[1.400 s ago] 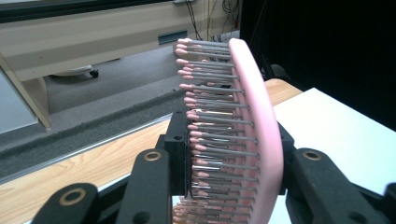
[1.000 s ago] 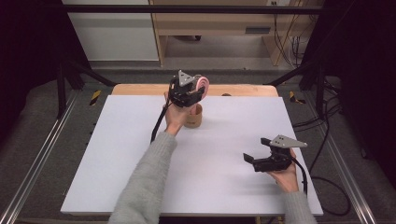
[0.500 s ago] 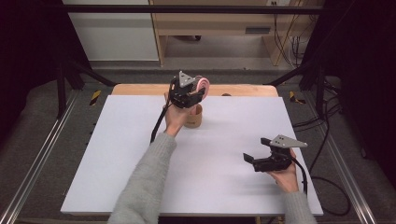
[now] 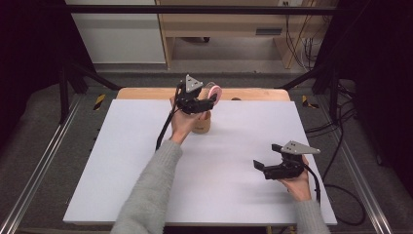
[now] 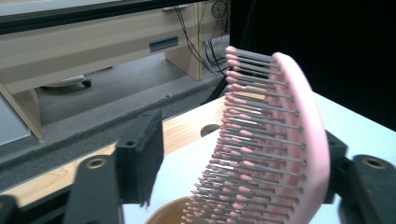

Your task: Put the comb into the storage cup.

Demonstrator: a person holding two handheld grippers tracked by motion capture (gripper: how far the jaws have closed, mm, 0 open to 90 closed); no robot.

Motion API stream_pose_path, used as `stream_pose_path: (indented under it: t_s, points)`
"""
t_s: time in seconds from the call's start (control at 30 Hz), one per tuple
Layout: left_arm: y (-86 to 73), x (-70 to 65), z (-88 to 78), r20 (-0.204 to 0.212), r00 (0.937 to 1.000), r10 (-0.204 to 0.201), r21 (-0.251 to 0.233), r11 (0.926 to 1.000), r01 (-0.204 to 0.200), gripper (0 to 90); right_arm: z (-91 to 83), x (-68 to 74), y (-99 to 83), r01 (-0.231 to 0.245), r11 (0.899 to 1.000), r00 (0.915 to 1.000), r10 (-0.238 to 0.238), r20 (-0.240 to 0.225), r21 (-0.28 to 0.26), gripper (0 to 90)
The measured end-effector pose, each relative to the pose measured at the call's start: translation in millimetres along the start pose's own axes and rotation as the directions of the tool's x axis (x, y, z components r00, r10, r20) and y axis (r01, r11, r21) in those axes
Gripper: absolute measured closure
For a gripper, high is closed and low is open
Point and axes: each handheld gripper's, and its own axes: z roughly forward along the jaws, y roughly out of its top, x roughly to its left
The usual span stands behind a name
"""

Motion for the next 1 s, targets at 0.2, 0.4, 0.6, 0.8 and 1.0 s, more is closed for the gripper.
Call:
stream_pose_path:
  t_s: [0.2, 0.4, 0.6, 0.8, 1.0]
  points:
    - [-1.3, -3.7, -0.4, 0.018, 0.9998, 0.007, 0.013, 0.9999, -0.007, 23.0, 0.6, 0.5, 0.0, 0.0, 1.0, 1.0, 0.0, -0.003, 0.003, 0.1]
    - [-2.2, -6.2, -0.7, 0.032, 0.9994, 0.012, 0.021, 0.9997, -0.012, 20.0, 0.7, 0.9, 0.3, 0.0, 1.0, 1.0, 0.0, -0.004, 0.002, 0.1]
    - [-4.6, -12.9, -2.3, 0.043, 0.998, 0.047, 0.027, 0.9985, -0.048, 14.8, 1.2, 1.2, 0.4, 0.005, 1.0, 1.0, -0.005, -0.001, 0.003, 0.1]
    - [-6.3, -17.6, -4.7, 0.035, 0.9973, 0.064, 0.021, 0.9977, -0.065, 6.5, 1.4, 1.5, 0.7, 0.007, 1.0, 1.0, -0.007, -0.002, 0.004, 0.1]
    - [-3.7, -19.8, -12.2, 0.042, 0.9974, 0.058, 0.017, 0.9981, -0.059, 1.6, 1.8, 1.6, 0.8, 0.008, 1.0, 1.0, -0.008, -0.001, 0.005, 0.1]
